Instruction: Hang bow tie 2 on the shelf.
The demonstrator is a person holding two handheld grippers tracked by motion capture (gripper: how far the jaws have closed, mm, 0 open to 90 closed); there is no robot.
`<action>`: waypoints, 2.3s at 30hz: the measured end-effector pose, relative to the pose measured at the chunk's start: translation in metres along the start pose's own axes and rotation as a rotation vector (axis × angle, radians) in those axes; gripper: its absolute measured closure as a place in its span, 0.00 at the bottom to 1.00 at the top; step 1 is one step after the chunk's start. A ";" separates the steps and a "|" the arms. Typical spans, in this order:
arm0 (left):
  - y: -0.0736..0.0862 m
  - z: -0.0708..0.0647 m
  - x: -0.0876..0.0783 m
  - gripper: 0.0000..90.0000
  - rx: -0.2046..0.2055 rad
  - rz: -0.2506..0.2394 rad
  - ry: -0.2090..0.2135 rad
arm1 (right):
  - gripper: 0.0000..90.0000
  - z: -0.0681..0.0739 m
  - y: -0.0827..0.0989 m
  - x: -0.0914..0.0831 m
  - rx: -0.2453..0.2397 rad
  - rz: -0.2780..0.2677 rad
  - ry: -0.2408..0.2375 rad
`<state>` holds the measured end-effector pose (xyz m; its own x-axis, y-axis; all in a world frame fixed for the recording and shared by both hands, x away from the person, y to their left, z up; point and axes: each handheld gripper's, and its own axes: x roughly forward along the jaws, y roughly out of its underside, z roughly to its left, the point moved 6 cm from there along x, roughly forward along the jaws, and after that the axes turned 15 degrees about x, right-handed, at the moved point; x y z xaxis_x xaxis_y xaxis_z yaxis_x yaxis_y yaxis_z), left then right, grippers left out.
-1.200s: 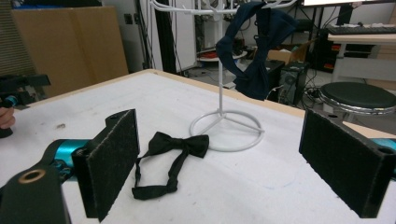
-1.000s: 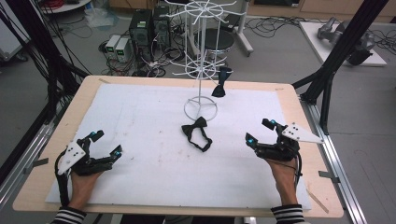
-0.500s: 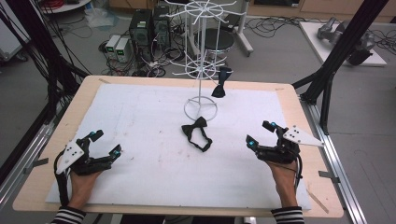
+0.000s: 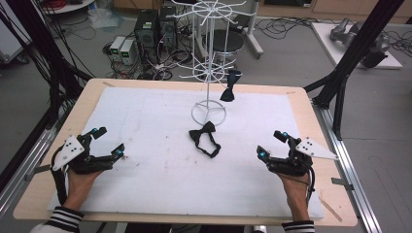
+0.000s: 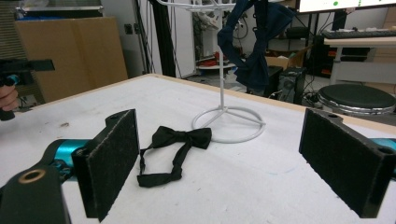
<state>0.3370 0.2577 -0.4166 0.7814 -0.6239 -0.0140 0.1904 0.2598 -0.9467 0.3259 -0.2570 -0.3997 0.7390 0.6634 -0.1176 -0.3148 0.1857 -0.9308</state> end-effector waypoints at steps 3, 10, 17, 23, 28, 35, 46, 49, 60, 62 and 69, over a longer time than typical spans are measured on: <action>-0.009 0.001 0.005 0.12 0.013 0.006 0.025 | 0.13 -0.001 0.002 -0.002 0.005 -0.004 -0.001; -0.026 0.002 0.019 0.12 0.028 0.020 0.078 | 0.13 -0.002 0.005 -0.006 0.011 -0.007 0.002; -0.040 0.002 0.033 0.12 0.036 0.043 0.134 | 0.13 0.002 0.006 -0.006 0.005 -0.017 -0.002; -0.048 -0.001 0.048 0.12 0.037 0.067 0.193 | 0.13 0.008 0.008 -0.006 -0.020 -0.017 0.001; -0.052 -0.005 0.061 0.12 0.026 0.108 0.241 | 0.13 0.008 0.009 -0.009 -0.017 -0.043 0.002; -0.057 -0.008 0.076 0.12 0.035 0.147 0.301 | 0.13 0.005 0.013 -0.013 0.012 -0.046 0.006; -0.067 -0.016 0.098 0.12 0.057 0.183 0.360 | 0.13 0.008 0.022 -0.008 -0.025 -0.043 0.014; -0.068 -0.018 0.104 0.12 0.060 0.201 0.381 | 0.13 0.008 0.022 -0.008 -0.024 -0.039 0.020; -0.069 -0.031 0.130 0.12 0.089 0.265 0.451 | 0.13 0.001 0.035 -0.009 -0.006 -0.054 0.033; -0.069 -0.035 0.136 0.12 0.093 0.275 0.463 | 0.13 0.001 0.036 -0.009 -0.011 -0.057 0.035; -0.067 -0.044 0.155 0.13 0.125 0.324 0.518 | 0.13 0.002 0.040 -0.005 -0.050 -0.050 0.046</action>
<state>0.4192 0.1112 -0.3697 0.4274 -0.7675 -0.4778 0.0846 0.5602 -0.8241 0.3081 -0.2511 -0.4359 0.7799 0.6200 -0.0857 -0.2481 0.1805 -0.9518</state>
